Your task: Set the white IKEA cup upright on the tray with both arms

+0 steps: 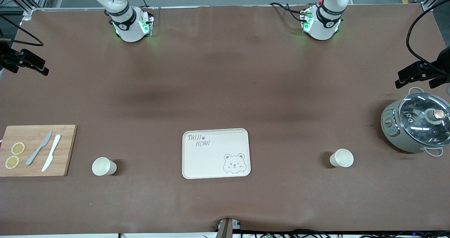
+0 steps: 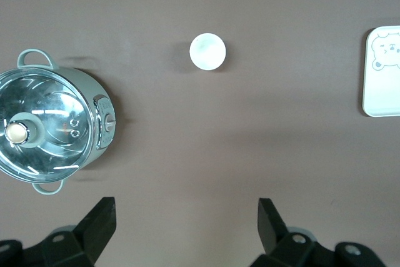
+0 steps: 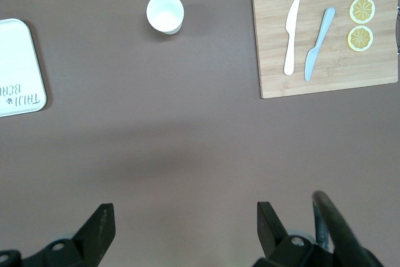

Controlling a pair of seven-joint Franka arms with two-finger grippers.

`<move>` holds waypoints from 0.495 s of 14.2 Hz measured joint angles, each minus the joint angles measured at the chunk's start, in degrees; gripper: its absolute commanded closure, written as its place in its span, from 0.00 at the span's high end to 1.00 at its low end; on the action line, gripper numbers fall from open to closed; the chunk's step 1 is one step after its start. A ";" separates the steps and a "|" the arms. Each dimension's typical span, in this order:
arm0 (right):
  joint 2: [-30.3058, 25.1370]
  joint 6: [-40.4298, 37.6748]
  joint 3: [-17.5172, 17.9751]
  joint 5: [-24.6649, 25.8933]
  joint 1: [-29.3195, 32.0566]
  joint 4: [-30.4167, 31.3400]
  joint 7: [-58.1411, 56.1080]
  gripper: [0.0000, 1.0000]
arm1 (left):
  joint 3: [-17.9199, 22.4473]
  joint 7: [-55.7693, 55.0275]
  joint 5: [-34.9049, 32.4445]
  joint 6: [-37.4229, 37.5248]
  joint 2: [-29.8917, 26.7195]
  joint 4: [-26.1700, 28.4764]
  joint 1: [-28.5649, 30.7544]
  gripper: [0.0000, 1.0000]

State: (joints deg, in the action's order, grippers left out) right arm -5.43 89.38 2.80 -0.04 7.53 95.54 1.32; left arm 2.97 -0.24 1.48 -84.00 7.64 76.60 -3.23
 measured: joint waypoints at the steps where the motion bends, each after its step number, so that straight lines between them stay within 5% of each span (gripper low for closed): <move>1: 0.00 0.04 0.00 0.00 0.00 0.05 0.00 1.00 | 0.00 0.00 0.00 0.00 0.00 0.01 0.00 1.00; 7: 0.00 0.12 0.00 0.00 0.00 0.05 0.00 1.00 | 0.02 0.00 0.62 0.00 0.00 0.10 0.01 1.00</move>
State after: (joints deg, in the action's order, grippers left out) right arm -5.43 89.51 2.80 -0.04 7.54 95.60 1.32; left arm 2.99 -0.24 2.10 -84.00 7.64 76.70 -3.22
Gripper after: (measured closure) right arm 0.000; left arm 0.000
